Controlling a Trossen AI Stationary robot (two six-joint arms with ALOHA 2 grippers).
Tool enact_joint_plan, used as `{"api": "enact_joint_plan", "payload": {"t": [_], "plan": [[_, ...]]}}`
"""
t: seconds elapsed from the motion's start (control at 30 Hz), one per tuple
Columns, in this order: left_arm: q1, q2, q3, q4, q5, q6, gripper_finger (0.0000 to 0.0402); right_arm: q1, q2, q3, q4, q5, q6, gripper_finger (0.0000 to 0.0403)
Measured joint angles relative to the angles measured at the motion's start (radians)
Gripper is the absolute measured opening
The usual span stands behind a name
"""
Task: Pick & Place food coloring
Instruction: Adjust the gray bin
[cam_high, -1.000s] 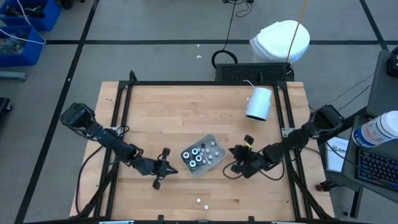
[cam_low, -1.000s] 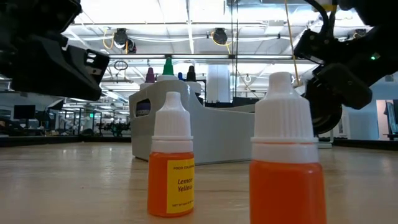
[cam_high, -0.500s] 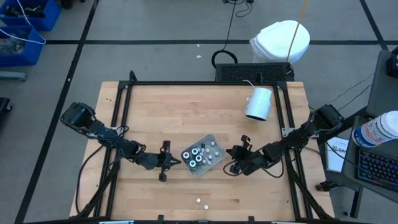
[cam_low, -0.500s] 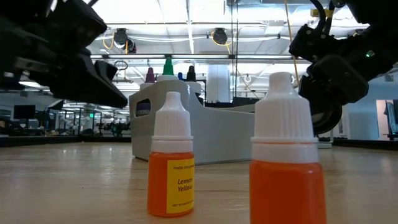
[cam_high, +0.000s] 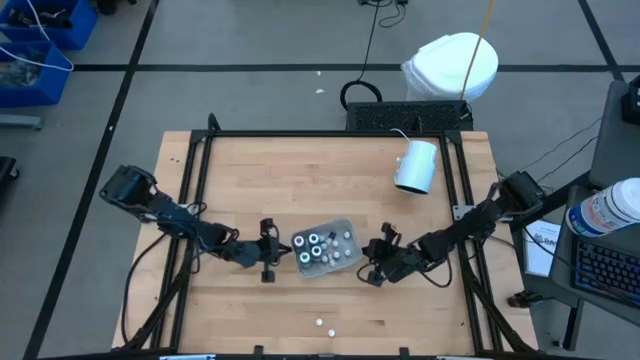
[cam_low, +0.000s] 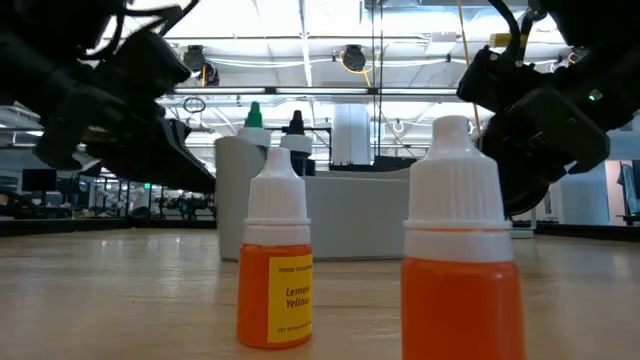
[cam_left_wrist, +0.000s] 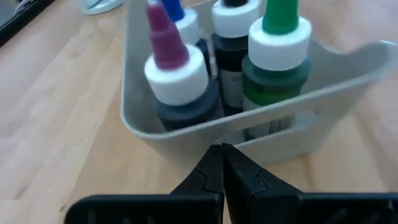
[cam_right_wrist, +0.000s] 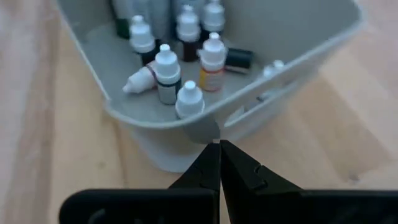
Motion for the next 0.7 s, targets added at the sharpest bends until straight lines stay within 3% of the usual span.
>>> {"api": "enact_joint_plan", "payload": {"t": [0.2,0.7], "plan": [[0.026,0.024,0.0,-0.002,-0.012,-0.022,0.0007,-0.011,0.063,0.0,0.09,-0.045,-0.012,0.0],[0.039,0.024,0.0,0.003,-0.05,-0.037,0.0009,-0.003,0.066,0.001,0.096,-0.107,0.029,0.0]]}}
